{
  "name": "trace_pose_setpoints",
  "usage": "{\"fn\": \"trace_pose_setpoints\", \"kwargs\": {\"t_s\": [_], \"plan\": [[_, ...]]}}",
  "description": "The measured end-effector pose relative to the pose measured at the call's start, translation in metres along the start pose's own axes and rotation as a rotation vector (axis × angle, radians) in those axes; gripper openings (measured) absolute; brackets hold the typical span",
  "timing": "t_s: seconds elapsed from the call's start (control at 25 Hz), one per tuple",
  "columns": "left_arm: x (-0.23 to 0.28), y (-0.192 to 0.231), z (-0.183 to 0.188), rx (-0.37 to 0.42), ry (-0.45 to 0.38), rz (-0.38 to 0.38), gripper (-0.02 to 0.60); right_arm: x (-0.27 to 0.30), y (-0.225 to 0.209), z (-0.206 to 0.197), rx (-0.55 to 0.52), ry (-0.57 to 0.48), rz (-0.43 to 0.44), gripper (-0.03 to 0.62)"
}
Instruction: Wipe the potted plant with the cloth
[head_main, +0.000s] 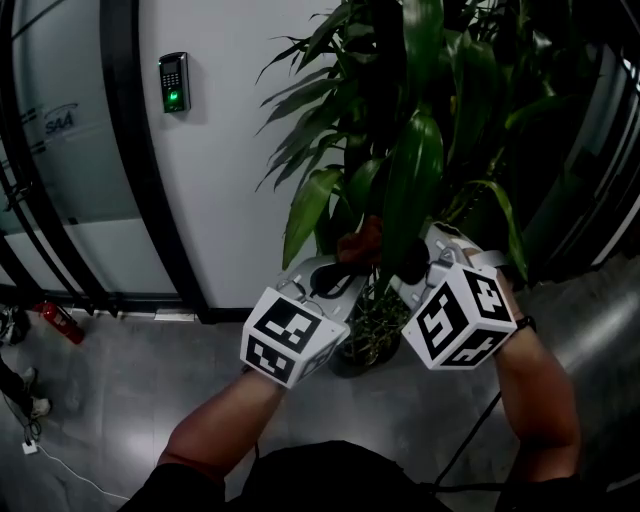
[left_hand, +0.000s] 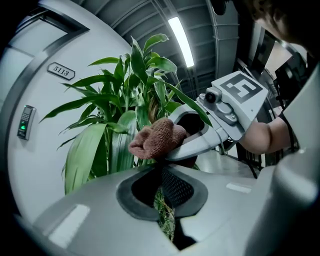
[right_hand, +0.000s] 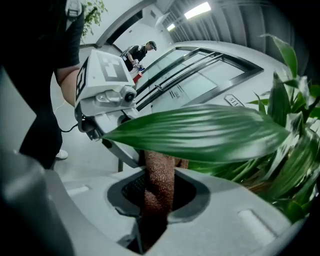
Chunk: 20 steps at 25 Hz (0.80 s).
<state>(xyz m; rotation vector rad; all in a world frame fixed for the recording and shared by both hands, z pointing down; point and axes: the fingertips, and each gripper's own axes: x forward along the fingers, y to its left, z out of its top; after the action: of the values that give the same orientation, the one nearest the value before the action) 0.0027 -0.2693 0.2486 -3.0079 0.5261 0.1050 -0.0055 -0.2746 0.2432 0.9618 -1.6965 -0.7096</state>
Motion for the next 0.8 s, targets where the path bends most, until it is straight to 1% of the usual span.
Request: {"fn": "trace_pose_setpoints", "kwargs": {"t_s": [0.08, 0.16, 0.28, 0.36, 0.44, 0.56, 0.68, 0.8], "plan": [[-0.002, 0.002, 0.0, 0.003, -0.001, 0.01, 0.018, -0.002, 0.008, 0.0, 0.008, -0.003, 0.013, 0.066], [-0.004, 0.002, -0.001, 0.002, 0.001, 0.016, 0.019, -0.003, 0.013, 0.001, 0.014, -0.005, 0.005, 0.066], [-0.009, 0.0, -0.007, -0.021, 0.0, 0.007, 0.034, -0.004, 0.019, 0.002, 0.037, -0.014, -0.03, 0.066], [-0.015, -0.004, -0.014, -0.05, 0.007, -0.011, 0.054, -0.004, 0.026, 0.002, 0.082, -0.033, -0.065, 0.066], [-0.022, -0.009, -0.025, -0.073, 0.02, -0.031, 0.057, -0.005, 0.041, 0.0, 0.161, -0.062, -0.09, 0.066], [-0.031, -0.017, -0.04, -0.105, 0.02, -0.065, 0.057, -0.01, 0.066, -0.006, 0.319, -0.107, -0.115, 0.066], [-0.04, -0.022, -0.055, -0.163, 0.022, -0.102, 0.035, -0.017, 0.085, -0.007, 0.476, -0.147, -0.134, 0.066], [-0.049, -0.026, -0.068, -0.206, 0.028, -0.122, 0.018, -0.026, 0.099, -0.011, 0.574, -0.164, -0.147, 0.066]]}}
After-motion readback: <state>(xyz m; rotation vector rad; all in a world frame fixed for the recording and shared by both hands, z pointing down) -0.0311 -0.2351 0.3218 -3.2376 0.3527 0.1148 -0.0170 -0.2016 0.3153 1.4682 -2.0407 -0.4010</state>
